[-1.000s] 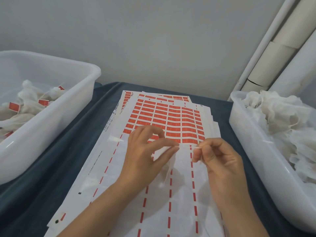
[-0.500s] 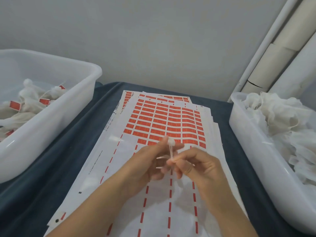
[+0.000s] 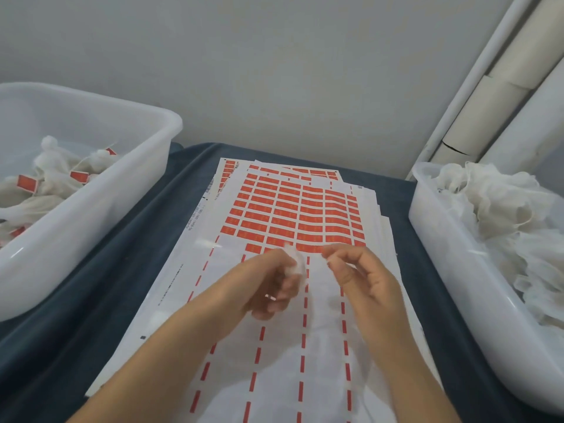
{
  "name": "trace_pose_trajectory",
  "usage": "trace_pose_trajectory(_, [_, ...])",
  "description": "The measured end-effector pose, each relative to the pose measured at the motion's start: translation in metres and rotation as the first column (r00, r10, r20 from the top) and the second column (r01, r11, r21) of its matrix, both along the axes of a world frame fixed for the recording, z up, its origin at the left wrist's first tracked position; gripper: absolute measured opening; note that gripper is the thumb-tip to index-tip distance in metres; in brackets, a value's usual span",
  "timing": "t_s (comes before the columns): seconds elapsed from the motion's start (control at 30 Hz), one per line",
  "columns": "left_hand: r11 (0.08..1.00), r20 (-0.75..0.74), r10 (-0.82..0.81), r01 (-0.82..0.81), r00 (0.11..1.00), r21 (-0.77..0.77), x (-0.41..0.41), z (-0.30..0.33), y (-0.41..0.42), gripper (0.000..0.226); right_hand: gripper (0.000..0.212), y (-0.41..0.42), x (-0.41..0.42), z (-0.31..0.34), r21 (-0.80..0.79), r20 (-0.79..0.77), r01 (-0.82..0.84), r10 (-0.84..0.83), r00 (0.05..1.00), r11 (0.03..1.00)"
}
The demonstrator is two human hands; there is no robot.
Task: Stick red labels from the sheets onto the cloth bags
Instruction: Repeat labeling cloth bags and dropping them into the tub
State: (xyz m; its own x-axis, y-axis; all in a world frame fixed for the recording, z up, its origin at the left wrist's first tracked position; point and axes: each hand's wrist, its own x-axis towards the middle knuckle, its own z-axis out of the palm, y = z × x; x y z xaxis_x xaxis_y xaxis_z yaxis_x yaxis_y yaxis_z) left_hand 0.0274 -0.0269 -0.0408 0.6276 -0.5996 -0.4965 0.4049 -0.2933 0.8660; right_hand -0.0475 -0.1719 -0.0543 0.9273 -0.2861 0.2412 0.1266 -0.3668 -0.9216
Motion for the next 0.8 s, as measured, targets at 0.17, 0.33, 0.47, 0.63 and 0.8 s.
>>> trace_pose_trajectory(0.17, [0.969,0.050,-0.097,0.083,0.994,0.232,-0.005,-0.012,-0.015,0.051,0.017,0.016,-0.001,-0.010,-0.120,0.031,-0.141,0.146,0.989,0.983])
trace_pose_trajectory(0.33, [0.998,0.473,-0.067,0.062,0.879,0.026,-0.020,-0.006,-0.004,0.015,0.019,0.011,0.002,-0.011,-0.062,0.033,0.065,-0.063,0.997,0.996])
trace_pose_trajectory(0.47, [0.995,0.634,-0.055,0.097,0.772,-0.032,-0.026,-0.006,-0.003,0.006,0.024,0.006,0.002,-0.007,0.057,-0.035,0.069,-0.067,0.997,0.996])
trace_pose_trajectory(0.63, [0.991,0.654,-0.024,0.105,0.756,-0.085,-0.027,-0.008,-0.002,0.015,0.042,0.005,0.002,0.000,0.243,-0.073,-0.022,0.041,0.997,0.970])
trace_pose_trajectory(0.8, [0.988,0.631,-0.009,0.103,0.776,-0.112,-0.027,-0.009,-0.002,0.017,0.025,0.003,0.000,0.000,0.179,-0.093,-0.013,0.030,0.995,0.984])
